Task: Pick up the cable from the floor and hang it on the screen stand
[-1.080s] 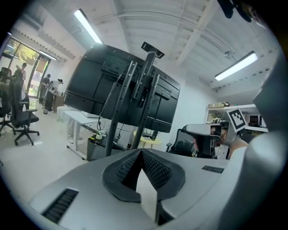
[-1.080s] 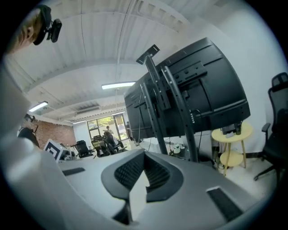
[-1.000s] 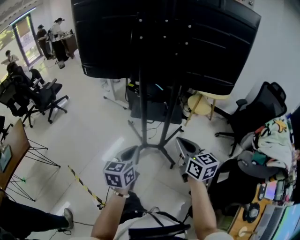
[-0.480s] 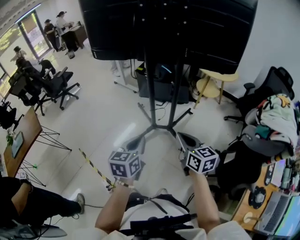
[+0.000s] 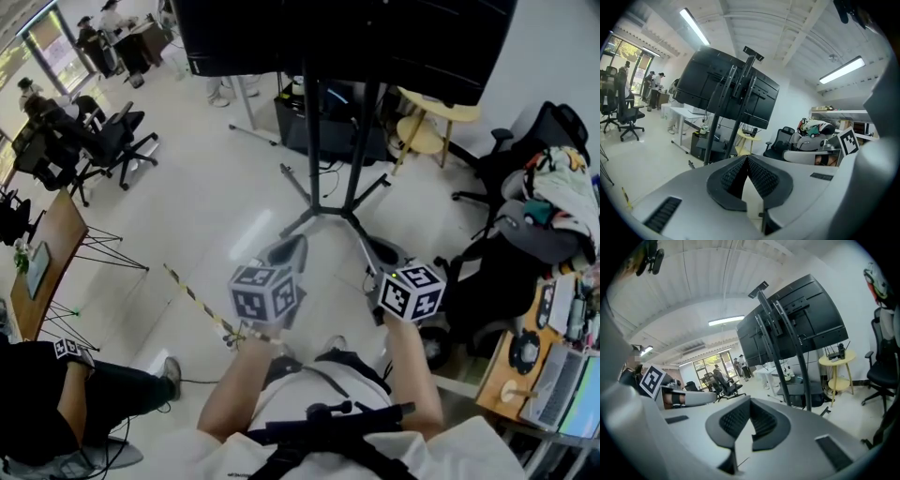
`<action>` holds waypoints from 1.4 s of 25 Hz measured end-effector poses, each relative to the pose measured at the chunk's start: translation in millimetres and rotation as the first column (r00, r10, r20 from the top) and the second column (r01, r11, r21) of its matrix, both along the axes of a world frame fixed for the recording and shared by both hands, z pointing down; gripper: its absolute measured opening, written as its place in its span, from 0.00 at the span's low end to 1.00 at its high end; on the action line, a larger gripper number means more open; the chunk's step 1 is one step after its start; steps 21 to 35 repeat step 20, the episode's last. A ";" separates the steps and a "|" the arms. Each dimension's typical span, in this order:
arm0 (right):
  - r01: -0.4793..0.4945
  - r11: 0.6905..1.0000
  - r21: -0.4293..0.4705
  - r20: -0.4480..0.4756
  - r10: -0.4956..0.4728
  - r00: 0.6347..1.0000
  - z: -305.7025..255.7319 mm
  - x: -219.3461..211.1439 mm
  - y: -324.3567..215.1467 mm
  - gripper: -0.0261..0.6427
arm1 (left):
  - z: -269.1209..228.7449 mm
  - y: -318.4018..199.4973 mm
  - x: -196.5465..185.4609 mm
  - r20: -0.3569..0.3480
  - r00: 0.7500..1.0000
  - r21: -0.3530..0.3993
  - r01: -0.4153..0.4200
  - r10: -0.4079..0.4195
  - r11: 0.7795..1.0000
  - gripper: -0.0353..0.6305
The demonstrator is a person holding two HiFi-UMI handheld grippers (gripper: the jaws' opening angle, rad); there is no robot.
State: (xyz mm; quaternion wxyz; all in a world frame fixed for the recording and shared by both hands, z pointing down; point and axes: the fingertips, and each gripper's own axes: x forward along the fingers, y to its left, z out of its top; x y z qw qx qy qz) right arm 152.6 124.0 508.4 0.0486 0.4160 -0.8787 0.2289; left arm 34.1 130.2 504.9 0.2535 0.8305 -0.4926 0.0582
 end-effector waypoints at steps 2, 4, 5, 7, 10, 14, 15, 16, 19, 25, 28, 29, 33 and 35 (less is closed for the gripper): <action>-0.009 1.000 0.008 -0.020 0.009 1.000 -3.3 -6.8 7.4 0.05 | -2.5 4.9 -6.4 -0.011 1.000 0.004 -0.006 0.006 1.000 0.06; -0.017 1.000 0.011 -0.027 0.017 0.999 -5.4 -12.9 13.4 0.05 | -4.2 8.7 -13.0 -0.022 1.000 0.007 -0.010 0.010 1.000 0.06; -0.020 1.000 0.011 -0.031 0.021 0.999 -6.2 -15.9 16.7 0.05 | -4.5 10.5 -15.8 -0.028 1.000 0.007 -0.012 0.012 1.000 0.06; -0.025 1.000 0.015 -0.043 0.025 0.999 -7.7 -21.6 23.1 0.05 | -4.8 13.8 -19.4 -0.040 0.999 0.008 -0.019 0.020 1.000 0.06; -0.030 0.999 0.018 -0.055 0.031 0.998 -10.6 -30.0 31.0 0.05 | -4.6 20.0 -20.6 -0.061 0.997 0.008 -0.041 0.041 0.999 0.06; -0.034 0.999 0.017 -0.071 0.035 0.997 -11.1 -39.5 37.6 0.05 | -0.6 26.1 -21.7 -0.072 0.996 0.001 -0.059 0.059 0.998 0.06; -0.035 0.999 0.016 -0.075 0.036 0.997 -10.9 -41.1 38.3 0.05 | 0.3 26.5 -22.3 -0.073 0.996 0.000 -0.060 0.060 0.998 0.06; -0.035 0.999 0.015 -0.077 0.037 0.996 -10.6 -42.5 39.2 0.05 | 1.0 26.8 -23.1 -0.074 0.995 -0.001 -0.060 0.060 0.998 0.06; -0.036 0.999 0.011 -0.082 0.037 0.996 -8.1 -45.9 42.7 0.05 | 2.3 28.1 -26.0 -0.074 0.996 -0.001 -0.058 0.058 0.998 0.06; -0.036 0.999 0.010 -0.083 0.037 0.996 -7.4 -47.1 43.9 0.05 | 2.6 28.6 -27.0 -0.075 0.996 -0.002 -0.058 0.057 0.998 0.06; -0.036 0.999 0.010 -0.083 0.037 0.996 -7.4 -47.1 43.9 0.05 | 2.6 28.6 -27.0 -0.075 0.996 -0.002 -0.058 0.057 0.998 0.06; -0.036 0.999 0.010 -0.083 0.037 0.996 -7.4 -47.1 43.9 0.05 | 2.6 28.6 -27.0 -0.075 0.996 -0.002 -0.058 0.057 0.998 0.06; -0.036 0.999 0.010 -0.083 0.037 0.996 -7.4 -47.1 43.9 0.05 | 2.6 28.6 -27.0 -0.075 0.996 -0.002 -0.058 0.057 0.998 0.06; -0.036 0.999 0.010 -0.083 0.037 0.996 -7.4 -47.1 43.9 0.05 | 2.6 28.6 -27.0 -0.075 0.996 -0.002 -0.058 0.057 0.998 0.06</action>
